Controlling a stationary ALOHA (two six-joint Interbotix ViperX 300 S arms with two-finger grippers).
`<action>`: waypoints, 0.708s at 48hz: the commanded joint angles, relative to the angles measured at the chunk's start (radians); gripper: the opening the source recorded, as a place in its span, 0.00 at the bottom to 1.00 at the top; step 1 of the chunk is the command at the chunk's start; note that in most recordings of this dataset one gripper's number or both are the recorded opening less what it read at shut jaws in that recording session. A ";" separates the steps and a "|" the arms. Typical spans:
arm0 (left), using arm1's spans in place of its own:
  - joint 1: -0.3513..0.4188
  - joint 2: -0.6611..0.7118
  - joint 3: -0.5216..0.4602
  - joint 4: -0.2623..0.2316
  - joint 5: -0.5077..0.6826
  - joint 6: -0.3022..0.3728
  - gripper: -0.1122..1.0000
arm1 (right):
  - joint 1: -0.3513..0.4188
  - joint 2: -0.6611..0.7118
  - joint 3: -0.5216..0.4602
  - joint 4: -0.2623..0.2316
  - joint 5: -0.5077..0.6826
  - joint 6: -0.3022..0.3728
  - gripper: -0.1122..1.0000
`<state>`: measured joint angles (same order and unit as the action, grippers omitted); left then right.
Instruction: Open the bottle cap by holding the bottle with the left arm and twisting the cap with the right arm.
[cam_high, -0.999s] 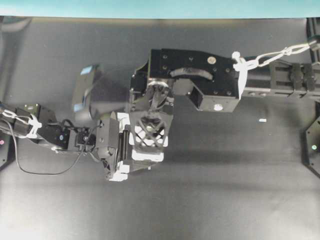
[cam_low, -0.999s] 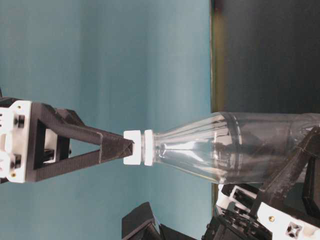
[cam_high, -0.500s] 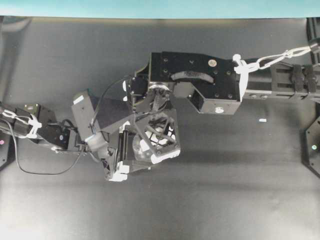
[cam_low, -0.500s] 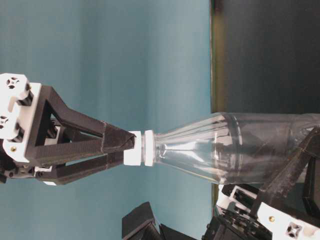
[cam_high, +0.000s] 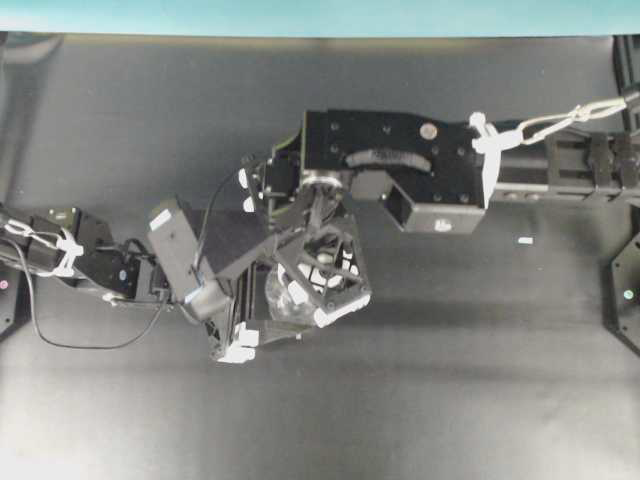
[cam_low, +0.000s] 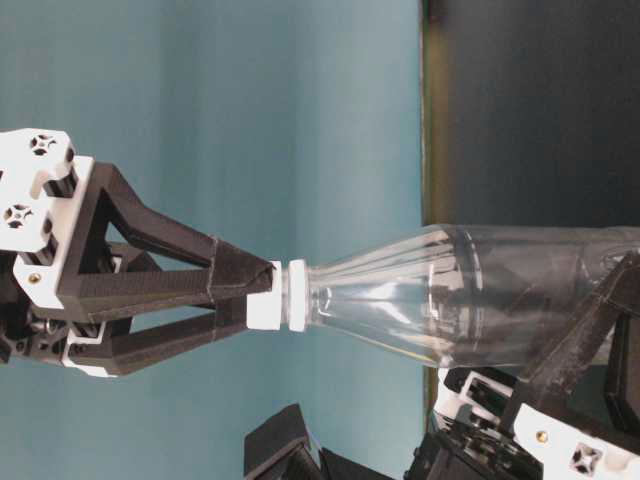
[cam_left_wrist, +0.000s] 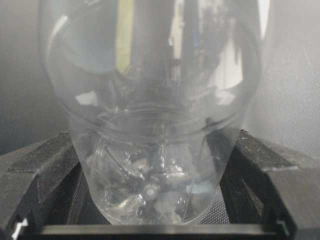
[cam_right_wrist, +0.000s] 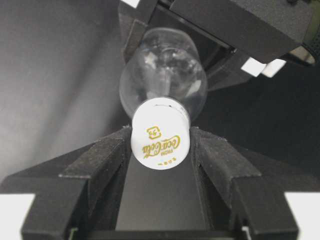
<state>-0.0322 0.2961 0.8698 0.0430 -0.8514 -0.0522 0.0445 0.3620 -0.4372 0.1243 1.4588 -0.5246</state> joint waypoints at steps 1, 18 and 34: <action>0.000 -0.002 -0.009 0.002 0.000 -0.002 0.86 | 0.043 -0.006 -0.002 -0.003 -0.015 0.014 0.45; 0.000 -0.003 -0.005 0.003 0.000 -0.002 0.86 | 0.032 -0.034 0.060 -0.003 -0.077 0.126 0.45; 0.002 -0.005 0.003 0.002 0.000 -0.002 0.86 | 0.034 -0.052 0.072 -0.002 -0.095 0.247 0.85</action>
<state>-0.0322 0.2961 0.8759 0.0430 -0.8483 -0.0522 0.0399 0.3267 -0.3590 0.1197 1.3714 -0.3068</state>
